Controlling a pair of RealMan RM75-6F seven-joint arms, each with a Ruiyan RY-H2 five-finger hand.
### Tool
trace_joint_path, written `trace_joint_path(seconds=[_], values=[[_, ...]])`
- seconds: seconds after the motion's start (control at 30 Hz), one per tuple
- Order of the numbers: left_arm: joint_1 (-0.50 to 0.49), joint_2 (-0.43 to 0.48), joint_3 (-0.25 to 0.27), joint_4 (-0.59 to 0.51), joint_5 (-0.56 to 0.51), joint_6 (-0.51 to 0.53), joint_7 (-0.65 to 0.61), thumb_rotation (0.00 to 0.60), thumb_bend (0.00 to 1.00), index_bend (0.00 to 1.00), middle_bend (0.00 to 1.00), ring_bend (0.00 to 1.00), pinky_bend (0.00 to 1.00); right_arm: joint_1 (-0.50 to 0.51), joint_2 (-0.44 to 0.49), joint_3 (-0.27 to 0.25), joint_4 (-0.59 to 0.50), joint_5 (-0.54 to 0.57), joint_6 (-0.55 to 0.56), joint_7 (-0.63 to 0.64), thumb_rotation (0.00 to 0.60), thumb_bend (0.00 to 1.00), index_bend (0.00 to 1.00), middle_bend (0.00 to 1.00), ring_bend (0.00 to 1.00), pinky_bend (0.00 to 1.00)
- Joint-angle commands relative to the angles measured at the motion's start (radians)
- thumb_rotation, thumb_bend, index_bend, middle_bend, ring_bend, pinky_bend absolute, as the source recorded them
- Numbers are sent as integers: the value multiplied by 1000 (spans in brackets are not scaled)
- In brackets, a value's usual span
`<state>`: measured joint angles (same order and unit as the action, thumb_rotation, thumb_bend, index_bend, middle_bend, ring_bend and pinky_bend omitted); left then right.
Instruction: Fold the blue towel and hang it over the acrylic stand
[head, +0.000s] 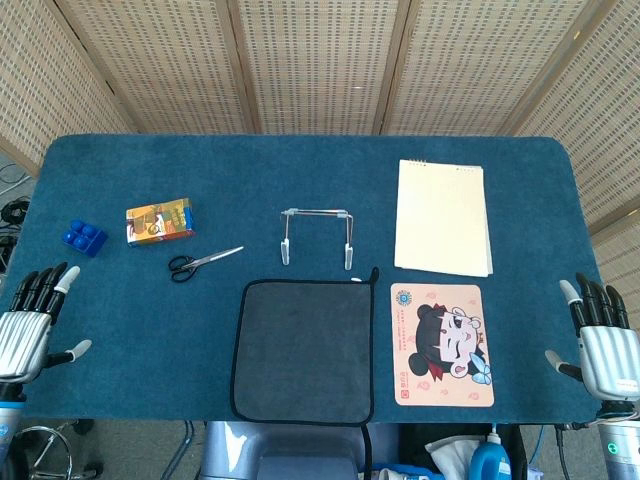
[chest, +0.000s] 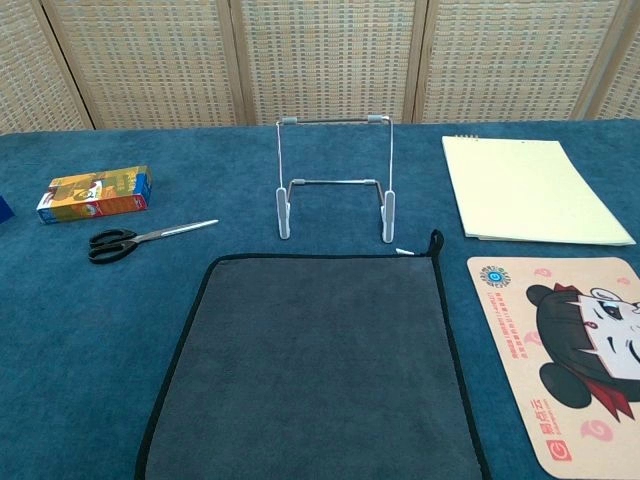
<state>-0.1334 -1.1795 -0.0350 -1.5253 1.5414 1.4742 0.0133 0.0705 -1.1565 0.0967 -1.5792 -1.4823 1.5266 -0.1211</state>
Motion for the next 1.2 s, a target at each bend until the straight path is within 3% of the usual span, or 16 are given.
trace_joint_path(seconds=[0.03, 0.37, 0.5, 0.57, 0.67, 0.8, 0.93, 1.2], values=[[-1, 3, -1, -3, 0, -1, -7, 600, 140, 0, 0, 0, 0, 0, 0, -2, 1, 1, -4, 1, 600, 0, 0, 0, 0, 0], [-22, -15, 10, 25, 38, -17, -47, 600, 145, 7, 0, 0, 0, 4, -3, 2, 7, 11, -14, 4, 600, 0, 0, 0, 0, 0], [-75, -52, 22, 93, 127, -36, -88, 600, 149, 198, 0, 0, 0, 9, -7, 5, 13, 25, -28, -2, 600, 0, 0, 0, 0, 0], [-109, -81, 27, 153, 195, -27, -123, 600, 150, 277, 0, 0, 0, 12, -12, 6, 21, 35, -39, -6, 600, 0, 0, 0, 0, 0], [-184, -182, 45, 371, 328, 16, -248, 600, 151, 335, 0, 0, 0, 20, -22, 16, 40, 62, -58, -13, 600, 0, 0, 0, 0, 0], [-250, -284, 62, 574, 406, 57, -355, 600, 157, 383, 0, 0, 0, 22, -26, 27, 45, 80, -58, -17, 600, 0, 0, 0, 0, 0], [-311, -373, 79, 751, 456, 82, -403, 600, 172, 394, 0, 0, 0, 23, -27, 35, 47, 99, -63, -25, 600, 0, 0, 0, 0, 0], [-410, -510, 112, 992, 504, 131, -470, 600, 195, 397, 0, 0, 0, 29, -35, 48, 57, 128, -69, -49, 600, 0, 0, 0, 0, 0]])
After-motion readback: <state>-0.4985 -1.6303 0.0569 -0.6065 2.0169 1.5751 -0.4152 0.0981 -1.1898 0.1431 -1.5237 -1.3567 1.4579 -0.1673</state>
